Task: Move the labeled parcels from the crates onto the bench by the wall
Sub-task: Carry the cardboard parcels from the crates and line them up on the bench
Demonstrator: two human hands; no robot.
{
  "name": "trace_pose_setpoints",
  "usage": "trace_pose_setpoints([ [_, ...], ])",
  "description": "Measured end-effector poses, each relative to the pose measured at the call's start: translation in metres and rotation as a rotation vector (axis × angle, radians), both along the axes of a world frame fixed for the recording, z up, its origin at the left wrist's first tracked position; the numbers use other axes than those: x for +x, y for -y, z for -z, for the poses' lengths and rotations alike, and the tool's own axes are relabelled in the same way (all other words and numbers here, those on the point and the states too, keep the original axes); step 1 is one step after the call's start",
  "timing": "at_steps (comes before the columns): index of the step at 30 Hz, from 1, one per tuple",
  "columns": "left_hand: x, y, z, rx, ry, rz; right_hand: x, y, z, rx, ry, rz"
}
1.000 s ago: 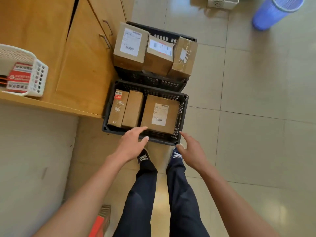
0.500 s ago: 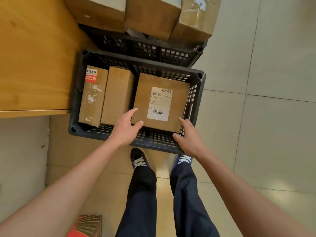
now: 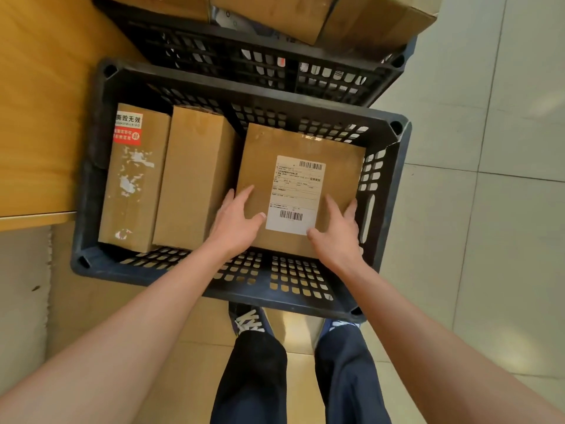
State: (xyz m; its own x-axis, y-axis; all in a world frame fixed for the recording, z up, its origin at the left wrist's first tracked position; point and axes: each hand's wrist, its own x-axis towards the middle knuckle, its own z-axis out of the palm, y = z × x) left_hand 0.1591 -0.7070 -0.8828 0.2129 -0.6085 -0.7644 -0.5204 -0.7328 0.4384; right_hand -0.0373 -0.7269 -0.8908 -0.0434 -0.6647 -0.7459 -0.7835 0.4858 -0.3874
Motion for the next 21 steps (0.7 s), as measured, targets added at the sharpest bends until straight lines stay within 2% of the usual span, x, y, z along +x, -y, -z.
trace_pose_setpoints([
  [6, 0.002, -0.002, 0.000, -0.006, -0.022, -0.022, 0.010, 0.004, -0.009, 0.002, -0.005, 0.193],
  [11, -0.007, -0.007, -0.032, -0.050, 0.042, 0.034, 0.017, -0.002, -0.045, -0.036, 0.003, 0.208],
  [15, -0.014, -0.017, -0.077, -0.102, 0.058, 0.074, 0.016, -0.019, -0.095, -0.072, -0.001, 0.220],
  [21, -0.008, -0.037, -0.184, -0.146, 0.012, 0.020, 0.007, -0.042, -0.204, -0.181, -0.044, 0.144],
])
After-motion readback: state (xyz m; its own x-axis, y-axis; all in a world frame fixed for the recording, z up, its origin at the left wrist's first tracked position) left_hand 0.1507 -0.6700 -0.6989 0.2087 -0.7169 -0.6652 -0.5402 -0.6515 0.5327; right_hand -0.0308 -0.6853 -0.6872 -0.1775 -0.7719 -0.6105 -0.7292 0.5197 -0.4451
